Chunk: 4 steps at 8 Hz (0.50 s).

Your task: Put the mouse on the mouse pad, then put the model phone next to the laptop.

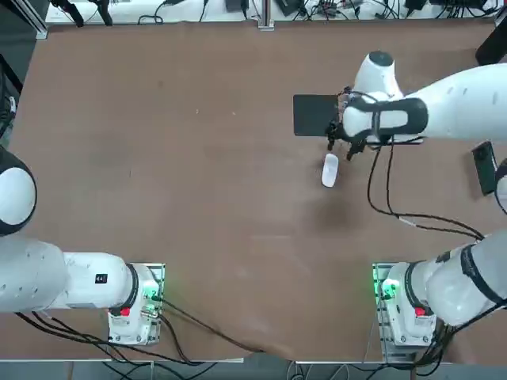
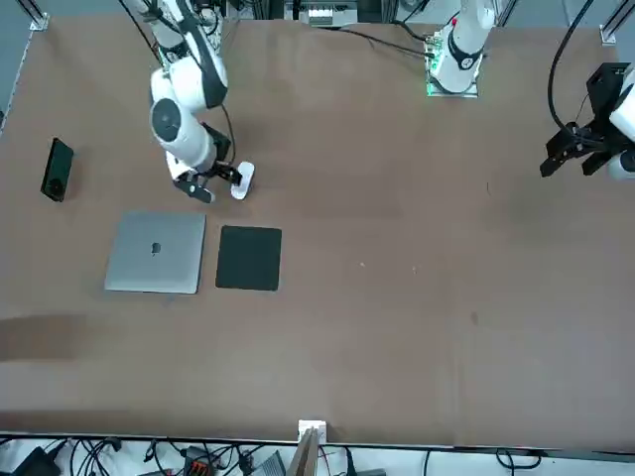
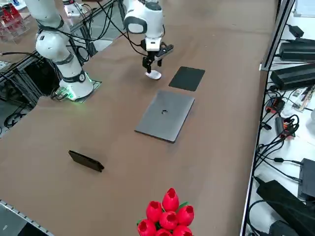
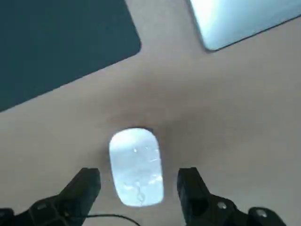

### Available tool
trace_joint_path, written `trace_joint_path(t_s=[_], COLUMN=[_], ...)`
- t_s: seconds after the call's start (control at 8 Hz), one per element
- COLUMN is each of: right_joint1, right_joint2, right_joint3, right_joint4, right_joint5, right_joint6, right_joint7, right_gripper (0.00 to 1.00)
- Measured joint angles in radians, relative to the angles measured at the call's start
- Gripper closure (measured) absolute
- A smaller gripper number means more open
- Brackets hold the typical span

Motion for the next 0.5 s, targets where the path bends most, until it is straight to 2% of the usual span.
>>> trace_joint_path(t_s=[0.25,0.5], right_joint1=[0.033,0.035], right_joint2=[0.015,0.017], right_joint3=[0.0,-0.001], right_joint4=[-0.059,-0.068], right_joint5=[0.0,0.0], right_joint6=[0.103,0.108], right_joint7=[0.042,0.042], right_gripper=[0.0,0.01])
